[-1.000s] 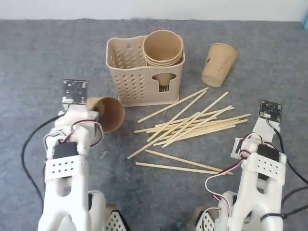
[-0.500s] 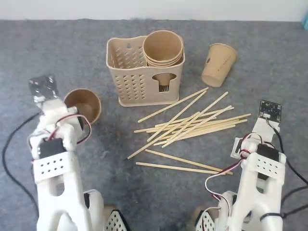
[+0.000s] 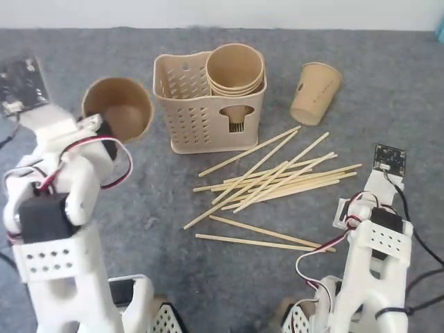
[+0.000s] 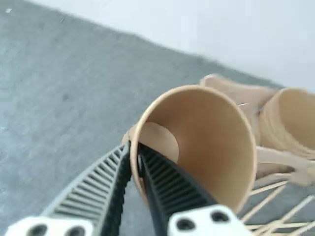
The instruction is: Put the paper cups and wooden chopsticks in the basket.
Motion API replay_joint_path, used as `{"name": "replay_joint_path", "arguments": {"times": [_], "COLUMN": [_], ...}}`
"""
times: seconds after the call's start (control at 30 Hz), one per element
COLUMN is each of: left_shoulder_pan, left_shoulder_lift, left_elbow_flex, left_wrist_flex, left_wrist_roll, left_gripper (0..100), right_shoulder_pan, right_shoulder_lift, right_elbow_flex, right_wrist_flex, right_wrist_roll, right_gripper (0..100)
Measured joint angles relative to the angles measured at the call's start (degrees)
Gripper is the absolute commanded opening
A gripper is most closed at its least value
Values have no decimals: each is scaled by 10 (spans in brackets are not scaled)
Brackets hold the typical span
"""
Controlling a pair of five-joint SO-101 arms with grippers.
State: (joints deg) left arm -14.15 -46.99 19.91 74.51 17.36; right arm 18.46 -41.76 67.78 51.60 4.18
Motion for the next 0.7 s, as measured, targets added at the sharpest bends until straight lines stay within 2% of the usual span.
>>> {"name": "replay_joint_path", "arguments": {"times": [0.13,0.33,0.57,0.7], "left_shoulder_pan": [45,84,193,241], "left_shoulder_lift": [44,183,327,410], "left_elbow_flex": [-85,-268,-513,-598], "left_wrist_flex": [6,8,33,48], "left_wrist_roll": [37,113,129,131], "left_gripper": [12,12,12,12], "right_shoulder_pan": [0,0,0,0], "right_shoulder_lift": [0,0,0,0], "right_elbow_flex": [0,0,17,17], "right_wrist_flex": [0,0,-32,-33], "right_wrist_roll": [0,0,16,21], "right_gripper": [155,155,155,155]}}
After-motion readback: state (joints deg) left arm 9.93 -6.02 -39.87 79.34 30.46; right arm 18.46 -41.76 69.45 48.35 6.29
